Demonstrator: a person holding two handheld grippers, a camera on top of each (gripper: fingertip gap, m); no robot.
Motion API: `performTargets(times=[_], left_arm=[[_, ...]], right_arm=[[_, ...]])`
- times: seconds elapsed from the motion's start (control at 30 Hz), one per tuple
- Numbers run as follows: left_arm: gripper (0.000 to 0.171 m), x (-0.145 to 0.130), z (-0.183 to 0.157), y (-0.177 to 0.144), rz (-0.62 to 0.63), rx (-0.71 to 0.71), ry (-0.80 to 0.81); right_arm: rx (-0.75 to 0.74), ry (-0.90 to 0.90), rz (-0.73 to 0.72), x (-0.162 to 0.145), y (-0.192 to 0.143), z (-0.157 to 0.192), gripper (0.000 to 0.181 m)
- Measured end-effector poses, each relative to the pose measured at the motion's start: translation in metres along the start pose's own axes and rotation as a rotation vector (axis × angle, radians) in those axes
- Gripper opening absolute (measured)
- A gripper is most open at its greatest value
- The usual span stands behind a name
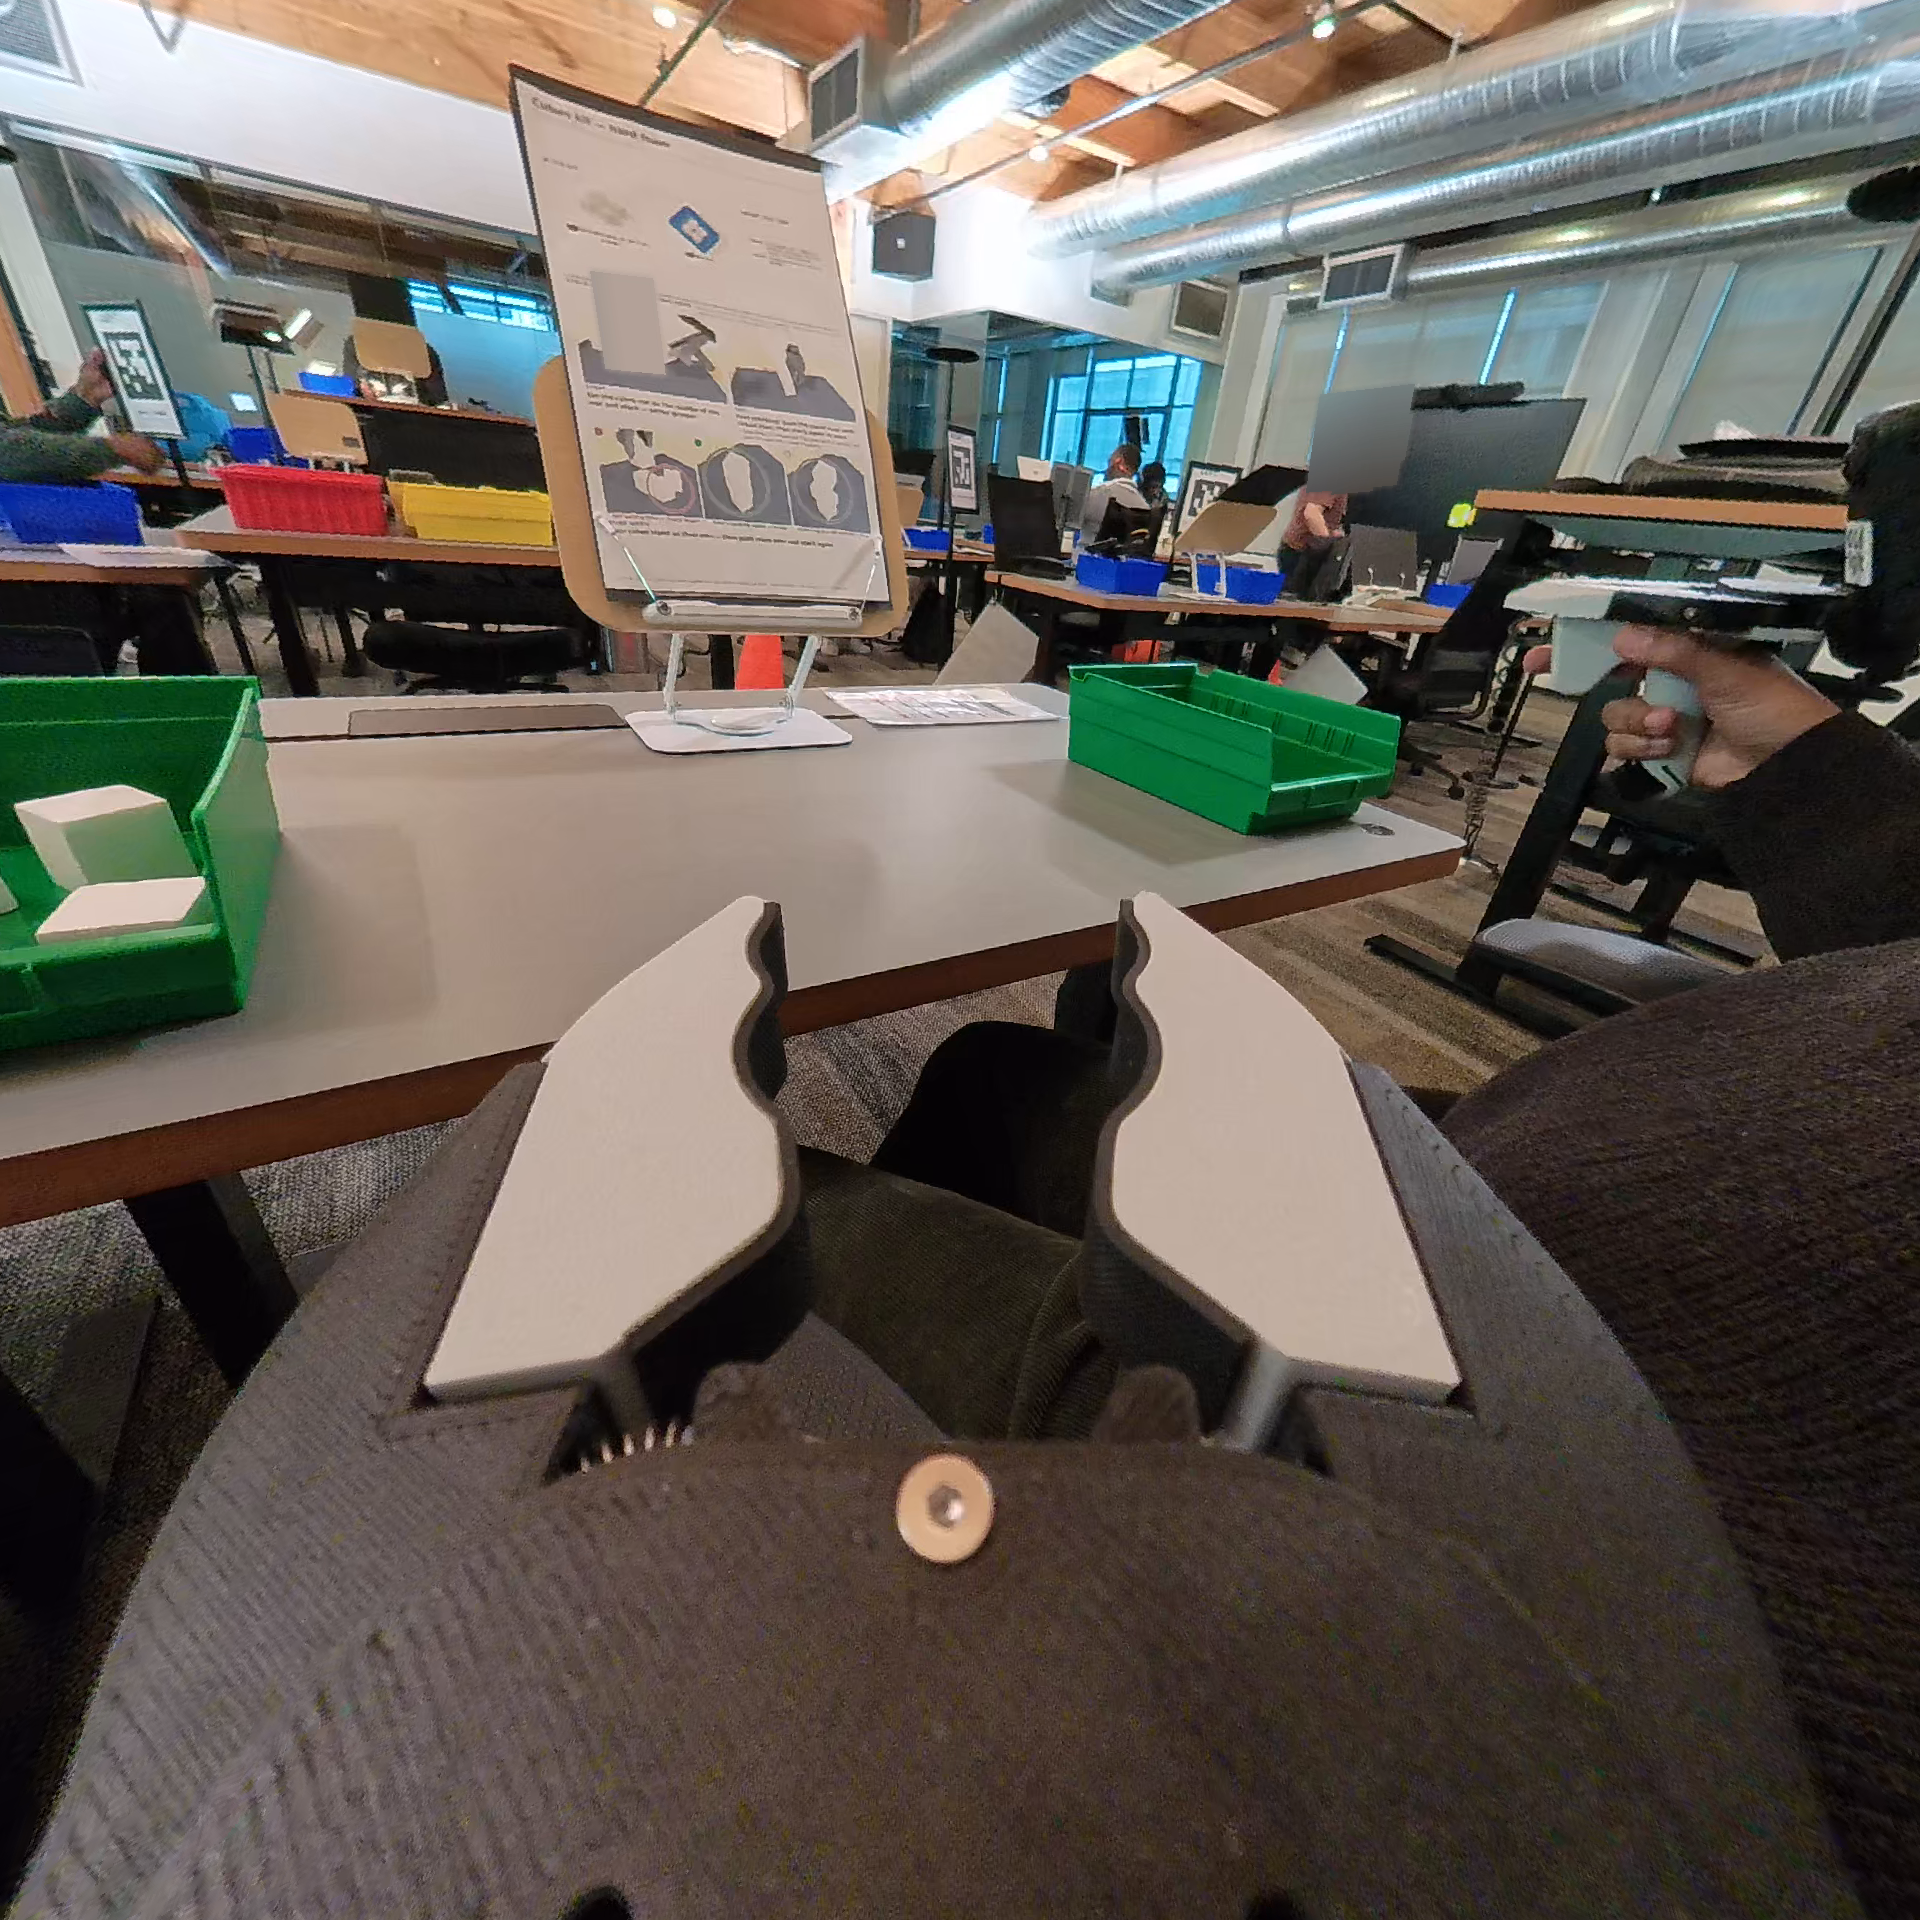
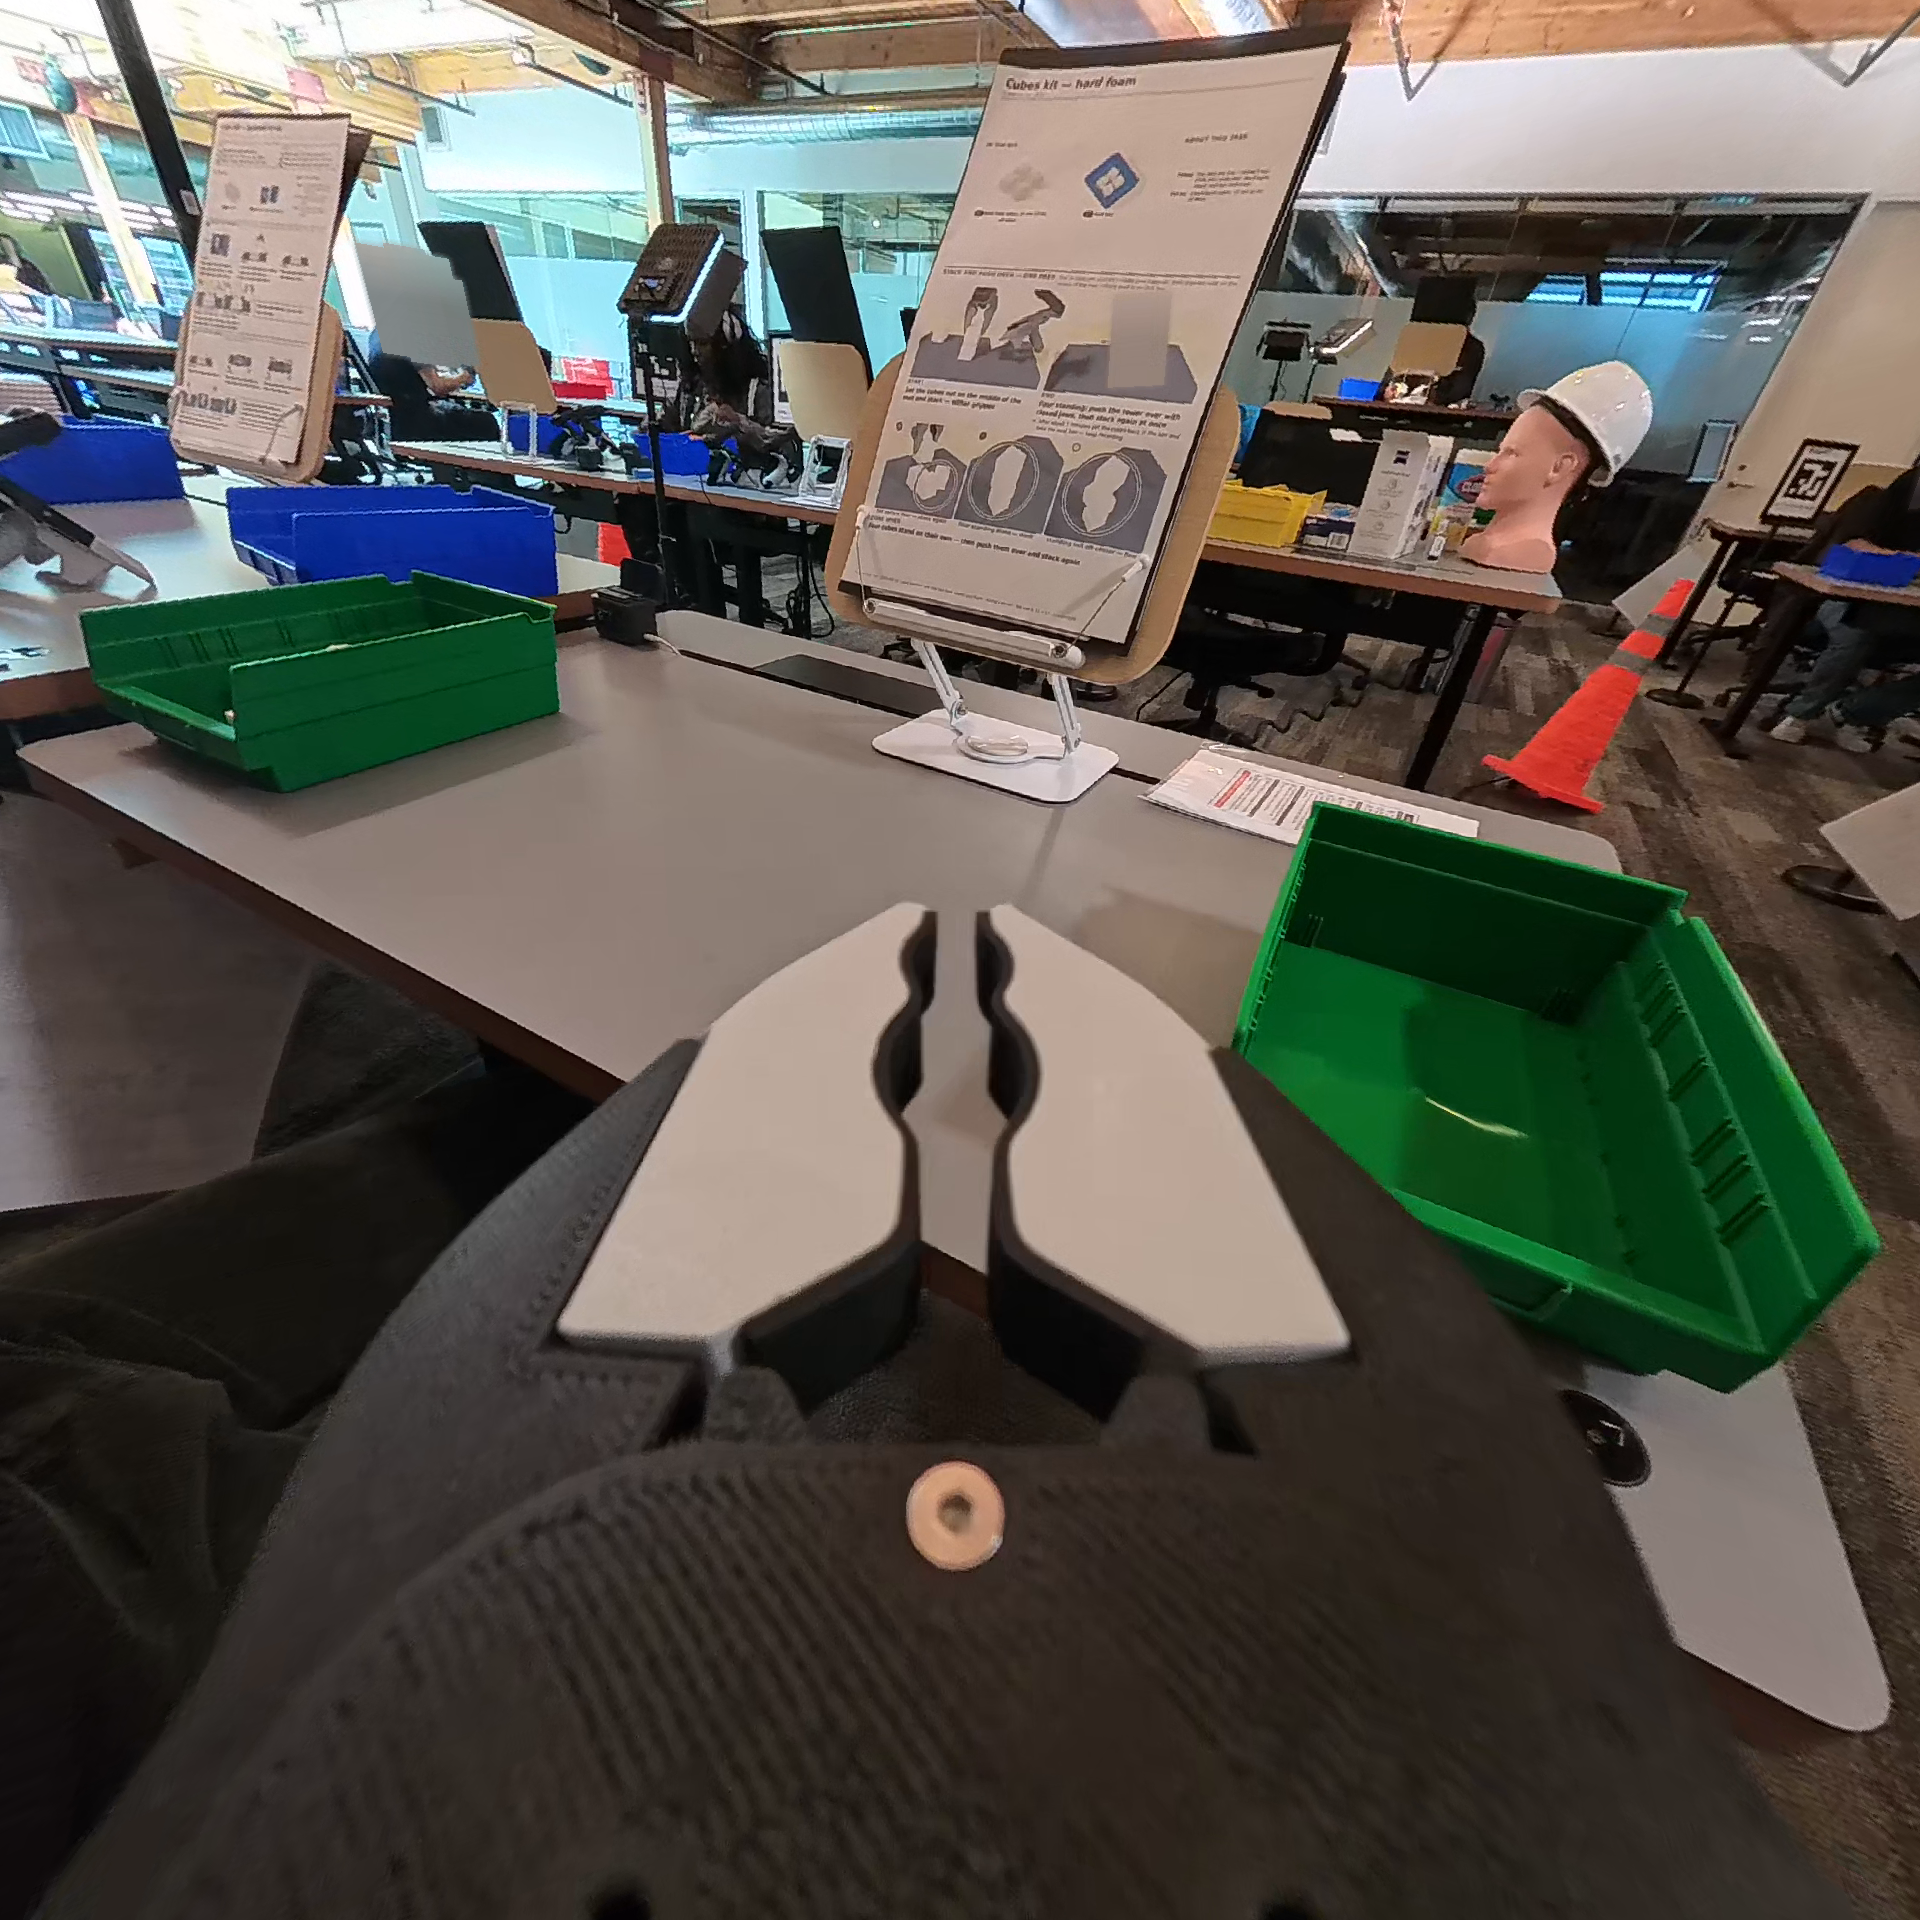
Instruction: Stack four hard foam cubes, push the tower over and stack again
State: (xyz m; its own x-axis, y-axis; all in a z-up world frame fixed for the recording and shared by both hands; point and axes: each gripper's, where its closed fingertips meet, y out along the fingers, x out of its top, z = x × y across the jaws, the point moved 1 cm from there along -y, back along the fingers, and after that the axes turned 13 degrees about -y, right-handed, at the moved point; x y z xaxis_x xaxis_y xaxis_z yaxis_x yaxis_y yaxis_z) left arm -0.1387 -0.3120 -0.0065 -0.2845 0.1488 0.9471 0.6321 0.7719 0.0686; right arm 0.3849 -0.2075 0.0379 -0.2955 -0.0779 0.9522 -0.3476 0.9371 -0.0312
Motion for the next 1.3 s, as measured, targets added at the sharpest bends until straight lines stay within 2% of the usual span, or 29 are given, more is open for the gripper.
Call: performTargets(times=[0.43, 0.63, 0.73, 0.83, 1.03, 1.17, 1.3], left_arm=[[0.062, -0.002, 0.005, 0.012, 0.024, 0.034, -0.017], [0.061, -0.002, 0.031, 0.040, 0.064, 0.130, -0.015], [0.061, 0.000, 0.053, 0.073, 0.068, 0.167, -0.094], [0.061, -0.001, 0.084, 0.113, 0.092, 0.232, -0.101], [0.062, -0.017, 0.147, 0.224, 0.207, 0.289, -0.090], [0.062, -0.009, 0.163, 0.302, 0.190, 0.209, -0.138], [0.060, 0.007, 0.163, 0.357, 0.123, 0.168, -0.181]], right_arm=[[0.007, 0.049, 0.010, -0.005, 0.006, 0.004, 0.034], [0.030, 0.101, 0.071, -0.021, 0.044, 0.014, 0.049], [0.065, 0.077, 0.132, -0.036, 0.078, 0.023, 0.051], [0.112, 0.054, 0.181, -0.053, 0.122, 0.031, 0.053], [0.188, 0.084, 0.232, -0.085, 0.221, 0.043, 0.056], [0.208, 0.040, 0.274, -0.095, 0.272, 0.053, 0.058], [0.238, 0.053, 0.225, -0.077, 0.297, 0.068, 0.059]])
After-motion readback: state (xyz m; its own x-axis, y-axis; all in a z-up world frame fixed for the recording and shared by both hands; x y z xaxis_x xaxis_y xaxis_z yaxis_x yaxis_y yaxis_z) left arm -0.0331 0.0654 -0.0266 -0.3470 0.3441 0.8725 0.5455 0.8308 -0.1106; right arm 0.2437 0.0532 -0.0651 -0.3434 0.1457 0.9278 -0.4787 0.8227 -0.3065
